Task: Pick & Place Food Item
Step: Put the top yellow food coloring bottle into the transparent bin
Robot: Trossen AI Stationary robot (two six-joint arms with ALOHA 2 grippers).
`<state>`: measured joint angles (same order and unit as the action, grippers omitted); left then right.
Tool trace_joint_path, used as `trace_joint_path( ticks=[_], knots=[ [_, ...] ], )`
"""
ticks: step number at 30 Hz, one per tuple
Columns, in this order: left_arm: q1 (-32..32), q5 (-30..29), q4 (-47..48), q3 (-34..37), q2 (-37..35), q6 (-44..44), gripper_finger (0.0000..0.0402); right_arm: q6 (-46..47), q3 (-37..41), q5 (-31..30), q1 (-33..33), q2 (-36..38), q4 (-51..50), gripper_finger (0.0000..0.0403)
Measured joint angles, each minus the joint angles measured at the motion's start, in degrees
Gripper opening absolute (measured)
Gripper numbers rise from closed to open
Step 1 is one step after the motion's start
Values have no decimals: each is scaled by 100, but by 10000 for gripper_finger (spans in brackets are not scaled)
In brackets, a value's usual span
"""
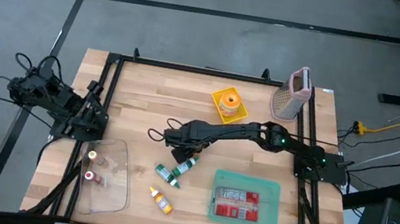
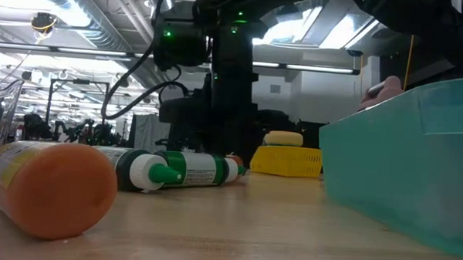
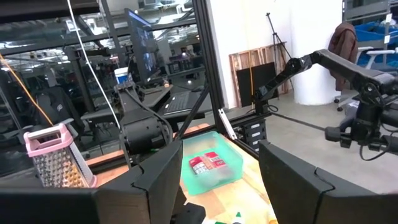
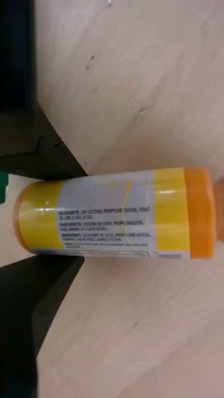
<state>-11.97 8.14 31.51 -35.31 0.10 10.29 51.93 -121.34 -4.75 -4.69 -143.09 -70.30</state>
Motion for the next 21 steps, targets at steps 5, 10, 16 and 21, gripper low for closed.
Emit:
trace_joint_path(
  ticks=[5, 10, 16, 21],
  knots=[
    [0, -10, 2, 0, 0, 74, 207, -48, -32, -45, 9, 42, 70, 128],
    [0, -130, 26, 0, 28, 200, 207, -171, -403, -610, -89, -32, 218, 128],
    [0, -846, 542, 0, 478, 391, 207, -890, -1179, -846, -173, -32, 469, 128],
    [4, -1401, 611, -52, 1053, 482, 206, -1508, -1288, -785, -310, 262, 1177, 128]
  ],
)
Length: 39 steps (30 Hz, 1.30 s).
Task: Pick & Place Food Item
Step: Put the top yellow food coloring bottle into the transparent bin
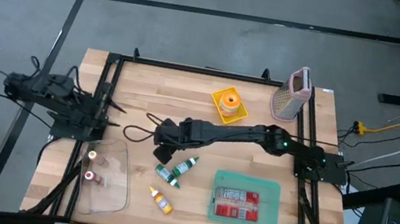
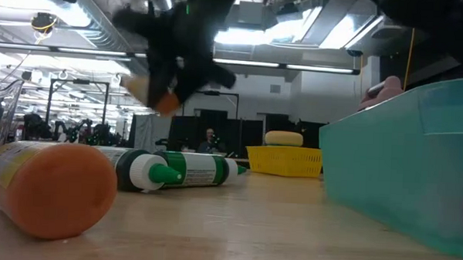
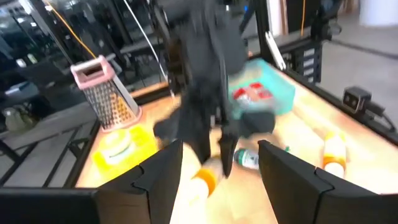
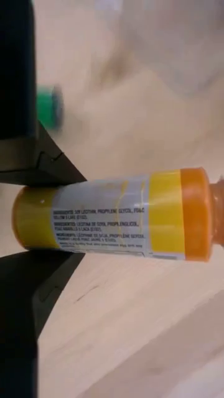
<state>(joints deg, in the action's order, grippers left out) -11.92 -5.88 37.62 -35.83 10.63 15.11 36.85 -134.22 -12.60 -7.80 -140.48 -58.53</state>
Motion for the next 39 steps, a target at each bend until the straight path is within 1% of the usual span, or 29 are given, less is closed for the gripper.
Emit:
trace_joint_path(
  ticks=[5, 8, 13, 15, 20, 22, 26, 33, 39],
  knots=[
    [-2, -56, 67, -159, 572, 98, 191, -343, -4, 163, -145, 326, 626, 128],
    [-2, -59, 351, -345, 1011, 320, 179, -553, -4, 370, -238, 456, 913, 128],
    [-37, -222, 1021, -818, 1826, 813, 170, -764, -6, 770, -342, 648, 1003, 127],
    [-123, -327, 1014, -995, 2070, 1079, 173, -855, -6, 944, -373, 669, 1000, 127],
    [-538, -715, 978, -1354, 2457, 1690, 193, -1059, -6, 1416, -435, 690, 1031, 127],
    [-752, -747, 987, -1399, 2559, 1885, 201, -1134, -6, 1648, -432, 690, 1031, 127],
    [-1189, -852, 969, -1401, 2819, 2211, 209, -1206, -8, 1896, -426, 690, 1054, 127],
    [-1816, -1524, 530, -1401, 3276, 2344, 204, -1382, -8, 2140, -408, 692, 1055, 125],
    [-2039, -1537, 246, -1401, 3493, 2237, 206, -1492, -10, 2243, -378, 692, 1055, 125]
  ],
)
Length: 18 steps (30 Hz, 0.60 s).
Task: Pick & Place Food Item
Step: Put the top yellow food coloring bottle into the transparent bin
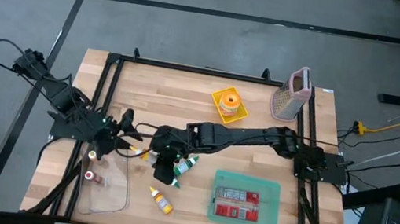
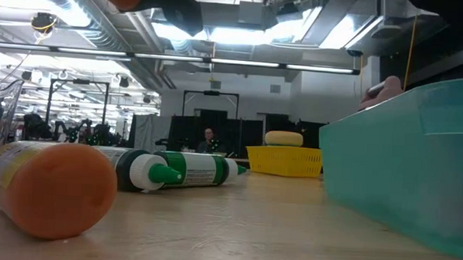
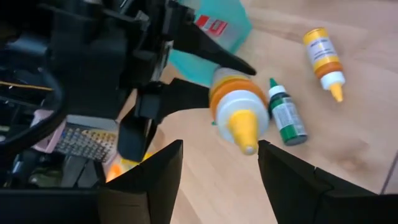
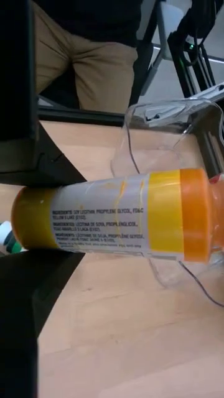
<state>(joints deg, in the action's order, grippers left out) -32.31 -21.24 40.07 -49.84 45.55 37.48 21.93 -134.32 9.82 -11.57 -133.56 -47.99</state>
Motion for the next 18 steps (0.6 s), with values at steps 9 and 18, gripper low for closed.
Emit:
trace_joint_path(
  ticks=[9, 18],
  knots=[
    [-193, 189, 0, 2, 51, -24, 207, -7, 0, 11, 15, 4, -1, 127],
    [-210, 331, -235, 2, 93, 230, 208, 39, -2, 19, 22, 4, 73, 129]
  ],
)
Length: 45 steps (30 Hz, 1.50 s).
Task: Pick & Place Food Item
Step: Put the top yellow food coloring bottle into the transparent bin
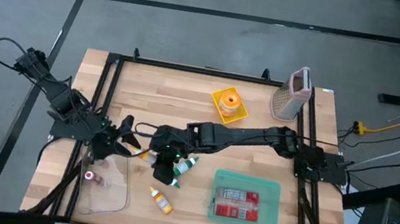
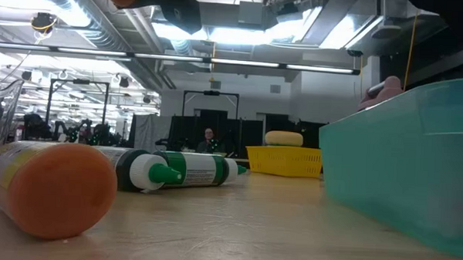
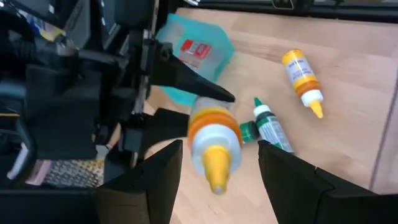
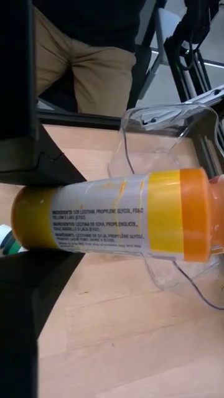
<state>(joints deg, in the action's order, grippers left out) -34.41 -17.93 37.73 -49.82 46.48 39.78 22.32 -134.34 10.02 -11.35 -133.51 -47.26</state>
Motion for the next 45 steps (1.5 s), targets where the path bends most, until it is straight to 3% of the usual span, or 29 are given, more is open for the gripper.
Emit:
trace_joint_path(
  ticks=[15, 30, 45],
  knots=[
    [7, 20, -119, 4, 336, 174, 200, 42, -2, 55, 13, 2, 3, 130],
    [4, 57, -119, -269, 328, 187, 158, 16, -2, 141, 13, 2, 21, 130],
    [0, -186, 143, -275, 662, 298, 172, 14, -2, 179, -14, 2, -26, 130]
  ],
)
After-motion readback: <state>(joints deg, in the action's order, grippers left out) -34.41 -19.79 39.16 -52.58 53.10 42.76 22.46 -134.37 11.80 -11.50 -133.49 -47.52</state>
